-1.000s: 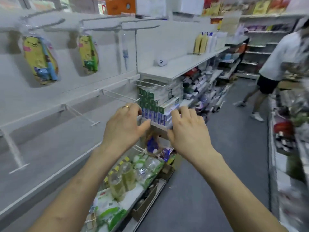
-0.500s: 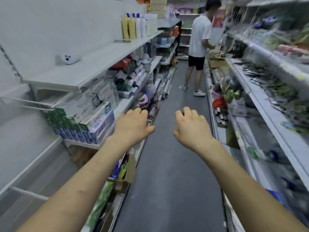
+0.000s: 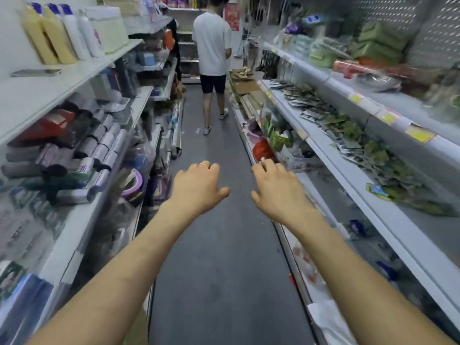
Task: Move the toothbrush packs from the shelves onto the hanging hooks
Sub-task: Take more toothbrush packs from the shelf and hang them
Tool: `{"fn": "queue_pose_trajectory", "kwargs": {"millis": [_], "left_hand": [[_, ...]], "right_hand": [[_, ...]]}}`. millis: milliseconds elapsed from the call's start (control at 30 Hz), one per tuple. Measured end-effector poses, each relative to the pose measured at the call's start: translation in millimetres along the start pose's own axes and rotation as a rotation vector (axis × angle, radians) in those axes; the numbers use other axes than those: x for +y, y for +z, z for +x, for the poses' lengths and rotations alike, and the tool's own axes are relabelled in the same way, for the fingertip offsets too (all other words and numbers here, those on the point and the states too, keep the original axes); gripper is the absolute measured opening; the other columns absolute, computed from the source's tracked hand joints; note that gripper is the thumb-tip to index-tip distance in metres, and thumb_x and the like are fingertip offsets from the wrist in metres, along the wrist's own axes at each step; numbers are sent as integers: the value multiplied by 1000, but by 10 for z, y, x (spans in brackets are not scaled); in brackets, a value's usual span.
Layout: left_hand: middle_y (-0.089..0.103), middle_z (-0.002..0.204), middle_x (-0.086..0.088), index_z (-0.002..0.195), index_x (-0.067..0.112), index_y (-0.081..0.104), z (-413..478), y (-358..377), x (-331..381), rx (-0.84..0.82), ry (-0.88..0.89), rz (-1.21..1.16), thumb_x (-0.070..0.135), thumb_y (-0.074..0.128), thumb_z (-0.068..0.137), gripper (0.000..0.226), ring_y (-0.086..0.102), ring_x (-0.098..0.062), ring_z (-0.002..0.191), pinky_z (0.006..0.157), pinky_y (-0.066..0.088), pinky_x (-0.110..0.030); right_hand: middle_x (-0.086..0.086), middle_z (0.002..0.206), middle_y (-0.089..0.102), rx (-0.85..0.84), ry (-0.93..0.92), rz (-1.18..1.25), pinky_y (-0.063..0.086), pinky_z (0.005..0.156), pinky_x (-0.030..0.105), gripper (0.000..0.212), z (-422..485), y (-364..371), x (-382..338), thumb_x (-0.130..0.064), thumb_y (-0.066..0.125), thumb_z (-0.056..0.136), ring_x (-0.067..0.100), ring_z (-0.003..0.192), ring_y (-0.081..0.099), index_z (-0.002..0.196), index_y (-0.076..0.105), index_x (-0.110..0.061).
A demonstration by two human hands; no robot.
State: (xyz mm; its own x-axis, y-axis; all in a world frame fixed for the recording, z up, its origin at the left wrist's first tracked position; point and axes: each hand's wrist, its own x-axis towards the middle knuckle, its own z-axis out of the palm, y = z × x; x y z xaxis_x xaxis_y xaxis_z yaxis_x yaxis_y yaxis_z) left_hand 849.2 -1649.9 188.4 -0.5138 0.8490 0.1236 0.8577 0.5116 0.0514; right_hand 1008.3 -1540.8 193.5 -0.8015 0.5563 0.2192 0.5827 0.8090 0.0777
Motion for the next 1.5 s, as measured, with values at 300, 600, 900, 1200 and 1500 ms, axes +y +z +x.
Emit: {"fn": "queue_pose_trajectory", "kwargs": {"millis": [300,600,900,1200,1500], "left_hand": [[59,126,-3,124,19,56,2210,387,-154,-6,-50,28,61,58,92,53,58,-28,120,89,51,-43],[59,122,-3,120,19,54,4201,629,-919,6,-170,20,60,58,92,50,59,-30,116,83,50,-42],[57,125,0,126,22,53,6535,1006,-1930,-60,-96,32,60,55,95,50,60,-28,117,78,45,-39],[58,129,-1,128,23,54,8954,1324,-2101,-67,135,-28,62,58,94,52,60,-28,116,86,54,-42],[58,128,-2,133,23,54,11155,1674,-1631,-13,256,-34,60,59,95,53,60,-27,115,71,42,-37]], "right_hand": [[9,127,52,-11,-41,51,49,88,47,43,2144,669,839,-40,61,97,35,116,56,131,50,-17],[9,134,50,-52,-168,90,48,91,46,48,4447,1270,991,-39,60,98,34,120,54,138,47,-17],[10,132,50,-93,-76,78,50,93,48,51,6781,1918,1104,-35,60,95,36,121,55,140,47,-17],[12,134,50,-100,171,48,49,90,46,50,8386,2380,1856,-36,61,94,36,120,55,137,47,-15],[12,127,55,-118,249,-2,51,87,47,45,10000,3049,2910,-38,63,96,37,118,58,131,49,-15]]}}
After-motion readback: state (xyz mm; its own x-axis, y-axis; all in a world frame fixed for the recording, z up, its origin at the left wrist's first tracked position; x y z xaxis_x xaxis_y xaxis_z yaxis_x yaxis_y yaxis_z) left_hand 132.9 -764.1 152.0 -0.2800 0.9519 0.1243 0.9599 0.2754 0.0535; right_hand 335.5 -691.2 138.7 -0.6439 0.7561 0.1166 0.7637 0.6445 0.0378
